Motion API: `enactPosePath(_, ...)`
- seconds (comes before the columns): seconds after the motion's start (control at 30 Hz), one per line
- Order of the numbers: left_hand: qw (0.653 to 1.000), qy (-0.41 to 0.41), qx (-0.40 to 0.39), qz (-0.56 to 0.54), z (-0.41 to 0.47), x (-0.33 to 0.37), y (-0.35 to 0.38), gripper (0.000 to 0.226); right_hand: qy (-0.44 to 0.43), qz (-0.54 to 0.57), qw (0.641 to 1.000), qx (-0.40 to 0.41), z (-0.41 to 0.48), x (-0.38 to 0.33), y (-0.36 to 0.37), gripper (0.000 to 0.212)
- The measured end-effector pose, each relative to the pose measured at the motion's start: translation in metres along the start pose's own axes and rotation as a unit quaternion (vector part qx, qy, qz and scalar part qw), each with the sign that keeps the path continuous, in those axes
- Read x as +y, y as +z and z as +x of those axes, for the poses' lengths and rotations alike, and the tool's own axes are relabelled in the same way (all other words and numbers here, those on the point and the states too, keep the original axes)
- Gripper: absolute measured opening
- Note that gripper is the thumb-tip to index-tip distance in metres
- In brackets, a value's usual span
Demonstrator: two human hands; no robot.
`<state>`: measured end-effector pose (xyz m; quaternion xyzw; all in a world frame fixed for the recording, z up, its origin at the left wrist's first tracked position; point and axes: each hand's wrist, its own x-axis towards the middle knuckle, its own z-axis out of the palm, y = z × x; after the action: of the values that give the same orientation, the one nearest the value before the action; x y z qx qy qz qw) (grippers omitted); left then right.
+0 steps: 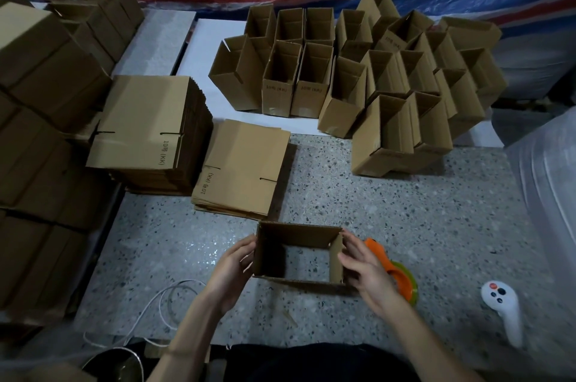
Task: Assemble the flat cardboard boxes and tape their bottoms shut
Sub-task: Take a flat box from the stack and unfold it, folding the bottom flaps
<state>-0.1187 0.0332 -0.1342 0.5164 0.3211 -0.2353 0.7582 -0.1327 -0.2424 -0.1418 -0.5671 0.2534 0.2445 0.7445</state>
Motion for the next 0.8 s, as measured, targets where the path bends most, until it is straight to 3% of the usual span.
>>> enactPosePath(0.2, 0.999, -0.022, -0.039, 0.029, 0.005, 0.002, -0.014, 0.028, 0.101, -0.084, 0.991, -0.011, 0.011, -0.017, -0.004, 0.066)
enactPosePath(0.3, 0.994, -0.038, -0.069, 0.071, 0.003, 0.002, -0.020, 0.031, 0.075, -0.205, 0.975, 0.047, 0.025, -0.009, 0.015, 0.086)
enactPosePath(0.4, 0.993, -0.048, -0.065, 0.082, -0.002, -0.002, -0.022, 0.040, 0.055, -0.274, 0.956, 0.094, 0.040, 0.001, 0.027, 0.092)
enactPosePath(0.6, 0.989, -0.040, -0.047, 0.132, -0.009, -0.008, -0.017, 0.050, 0.073, -0.343, 0.935, 0.043, 0.048, 0.002, 0.014, 0.111)
enactPosePath(0.8, 0.983, -0.092, -0.020, 0.157, -0.006, -0.011, -0.016, 0.061, 0.087, -0.344, 0.935, 0.008, 0.051, 0.002, 0.007, 0.118)
